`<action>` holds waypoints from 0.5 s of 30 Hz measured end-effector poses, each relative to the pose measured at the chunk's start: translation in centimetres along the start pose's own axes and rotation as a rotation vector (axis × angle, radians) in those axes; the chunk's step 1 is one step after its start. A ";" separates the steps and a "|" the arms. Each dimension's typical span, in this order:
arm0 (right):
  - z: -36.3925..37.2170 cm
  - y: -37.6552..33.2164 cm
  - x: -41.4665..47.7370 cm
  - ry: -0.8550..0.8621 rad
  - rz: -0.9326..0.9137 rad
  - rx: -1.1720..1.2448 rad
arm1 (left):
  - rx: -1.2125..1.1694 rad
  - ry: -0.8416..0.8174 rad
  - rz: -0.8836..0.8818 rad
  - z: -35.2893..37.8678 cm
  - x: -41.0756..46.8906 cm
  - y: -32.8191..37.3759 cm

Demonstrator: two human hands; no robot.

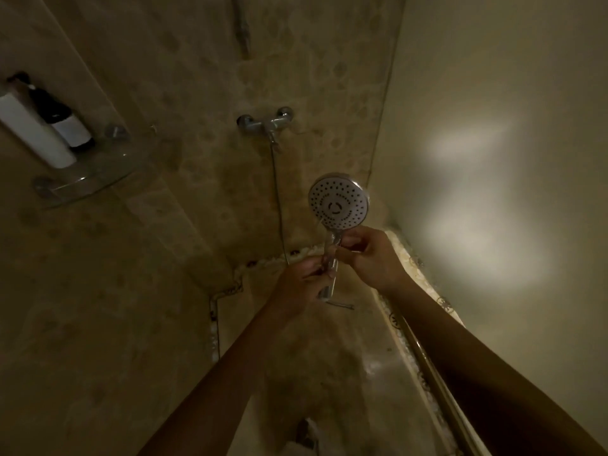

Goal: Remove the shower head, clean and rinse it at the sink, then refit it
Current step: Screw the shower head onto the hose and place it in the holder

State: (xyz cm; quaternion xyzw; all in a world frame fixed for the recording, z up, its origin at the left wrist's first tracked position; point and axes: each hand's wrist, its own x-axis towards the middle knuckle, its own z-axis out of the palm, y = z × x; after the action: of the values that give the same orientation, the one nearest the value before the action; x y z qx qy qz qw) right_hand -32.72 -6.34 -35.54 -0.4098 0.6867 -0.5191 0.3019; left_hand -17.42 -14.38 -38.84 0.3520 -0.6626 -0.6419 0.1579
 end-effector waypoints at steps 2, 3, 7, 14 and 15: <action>0.0 0.7 1.2 0.059 0.015 0.010 | -0.026 -0.021 -0.014 -0.6 1.9 -0.3; -0.2 1.1 1.8 0.086 0.031 0.011 | -0.022 -0.029 -0.009 -0.7 2.8 -0.4; -2.0 3.2 4.0 0.149 0.118 0.025 | 0.042 -0.090 0.002 -0.7 7.0 -0.7; -7.3 7.8 9.9 0.211 0.219 0.054 | 0.327 -0.168 -0.009 1.3 17.3 -1.9; -8.1 8.4 10.9 0.210 0.226 0.063 | 0.362 -0.174 -0.017 1.5 18.8 -1.9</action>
State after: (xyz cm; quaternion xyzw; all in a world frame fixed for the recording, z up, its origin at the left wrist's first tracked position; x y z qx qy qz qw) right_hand -46.87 -11.08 -41.20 -0.2639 0.7395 -0.5431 0.2975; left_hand -31.13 -25.68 -45.41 0.3236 -0.7752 -0.5418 0.0288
